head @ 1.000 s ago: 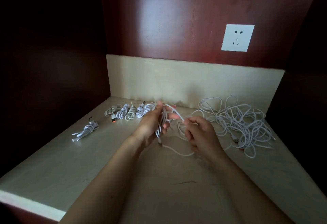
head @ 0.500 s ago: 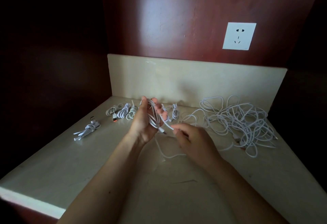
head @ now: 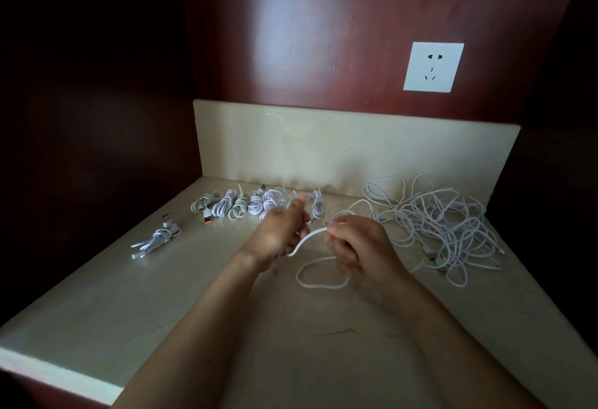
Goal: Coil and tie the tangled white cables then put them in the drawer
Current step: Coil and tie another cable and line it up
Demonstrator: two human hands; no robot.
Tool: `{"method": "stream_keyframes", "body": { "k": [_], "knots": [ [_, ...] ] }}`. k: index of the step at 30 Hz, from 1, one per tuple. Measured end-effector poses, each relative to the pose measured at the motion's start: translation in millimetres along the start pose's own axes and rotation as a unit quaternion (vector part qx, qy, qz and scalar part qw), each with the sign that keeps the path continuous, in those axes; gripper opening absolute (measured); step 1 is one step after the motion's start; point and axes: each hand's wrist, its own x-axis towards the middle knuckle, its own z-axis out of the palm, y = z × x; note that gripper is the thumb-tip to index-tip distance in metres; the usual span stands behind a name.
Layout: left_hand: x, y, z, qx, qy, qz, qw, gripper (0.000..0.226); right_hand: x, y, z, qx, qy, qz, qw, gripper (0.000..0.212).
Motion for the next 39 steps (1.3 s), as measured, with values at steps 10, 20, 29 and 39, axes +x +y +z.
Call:
{"method": "stream_keyframes", "body": {
  "k": [10,20,29,39],
  "knots": [
    [-6,3,9,-0.058,-0.273,-0.152,0.948,0.078,10,6,-4,-0.070,0.108,-0.114,0.985,0.019],
    [-9,4,5,-0.036,-0.294,-0.079,0.952,0.044,14,10,-19,-0.114,0.121,-0.069,0.984,0.014],
    [9,-5,0,-0.109,-0.002,0.009,0.994,0.051,14,14,-18,-0.190,0.098,-0.057,0.975,0.031],
    [14,4,-10,-0.428,0.088,-0.012,0.899,0.044,9,36,-10,-0.424,-0.041,-0.041,0.904,0.019]
  ]
}}
